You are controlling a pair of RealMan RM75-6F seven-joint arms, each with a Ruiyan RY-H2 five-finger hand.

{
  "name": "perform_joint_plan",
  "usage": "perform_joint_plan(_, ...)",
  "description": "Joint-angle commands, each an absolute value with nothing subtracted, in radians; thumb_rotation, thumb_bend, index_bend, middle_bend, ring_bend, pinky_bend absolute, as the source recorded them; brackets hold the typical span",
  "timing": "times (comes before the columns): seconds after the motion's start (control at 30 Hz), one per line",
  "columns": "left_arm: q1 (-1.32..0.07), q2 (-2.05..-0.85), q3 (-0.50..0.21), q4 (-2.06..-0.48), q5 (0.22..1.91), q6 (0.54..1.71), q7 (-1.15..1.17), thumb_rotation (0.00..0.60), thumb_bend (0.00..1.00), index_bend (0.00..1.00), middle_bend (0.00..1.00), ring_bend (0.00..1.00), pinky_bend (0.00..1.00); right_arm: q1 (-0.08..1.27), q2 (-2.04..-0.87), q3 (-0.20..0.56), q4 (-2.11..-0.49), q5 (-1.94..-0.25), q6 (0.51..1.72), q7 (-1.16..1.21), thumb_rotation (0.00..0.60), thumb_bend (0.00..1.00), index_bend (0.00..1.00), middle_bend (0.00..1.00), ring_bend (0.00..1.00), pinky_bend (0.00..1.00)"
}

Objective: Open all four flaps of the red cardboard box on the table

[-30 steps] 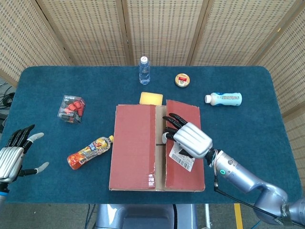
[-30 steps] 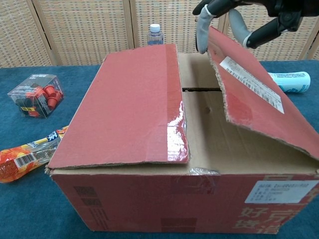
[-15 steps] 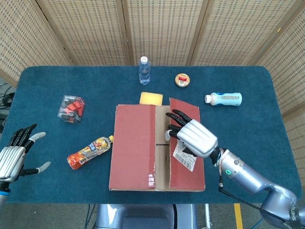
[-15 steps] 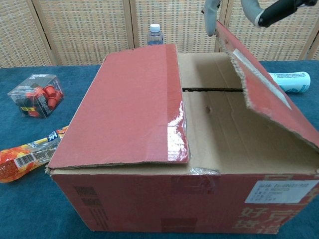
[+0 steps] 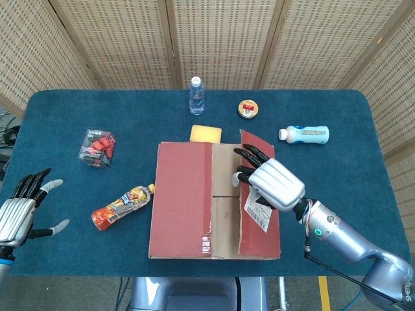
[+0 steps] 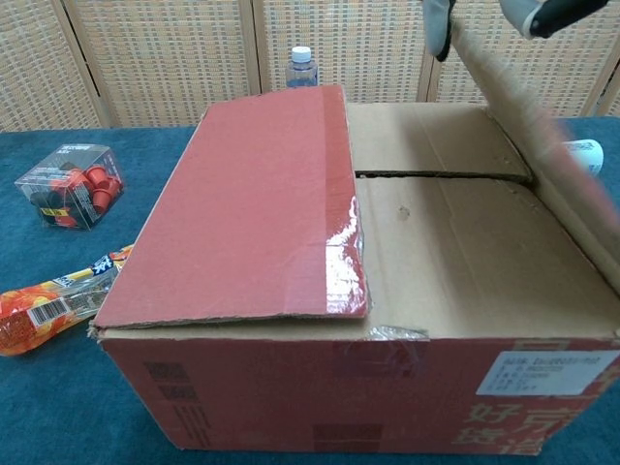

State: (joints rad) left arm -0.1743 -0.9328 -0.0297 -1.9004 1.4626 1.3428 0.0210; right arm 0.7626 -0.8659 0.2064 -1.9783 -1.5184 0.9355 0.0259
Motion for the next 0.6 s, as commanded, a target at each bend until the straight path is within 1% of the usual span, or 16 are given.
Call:
perform_joint_plan(0.03, -0.176, -0.933, -0.03, -1.901, 1.461, 1.341, 0.023, 0.476, 0.22, 0.17, 0.0, 0.0, 0.0, 0.759, -0.854, 0.209, -1.974, -1.517, 0.94, 0.022, 0.6, 1.0, 0.42, 0.48, 0.0, 0.0)
perform_joint_plan(0.3, -0.178, -0.931, -0.031, -1.902, 1.462, 1.34, 0.023, 0.477, 0.22, 0.17, 0.0, 0.0, 0.0, 0.741, -0.811, 0.214, -1.968, -1.514, 0.958, 0.022, 0.6, 1.0, 0.43, 0.5, 0.01, 0.0)
perform_joint_plan(0.6, -0.181, -0.929, -0.031, -1.91, 1.463, 1.339, 0.032, 0.476, 0.22, 0.17, 0.0, 0.0, 0.0, 0.708, -0.741, 0.221, -1.96, -1.513, 0.986, 0.051, 0.6, 1.0, 0.43, 0.5, 0.01, 0.0)
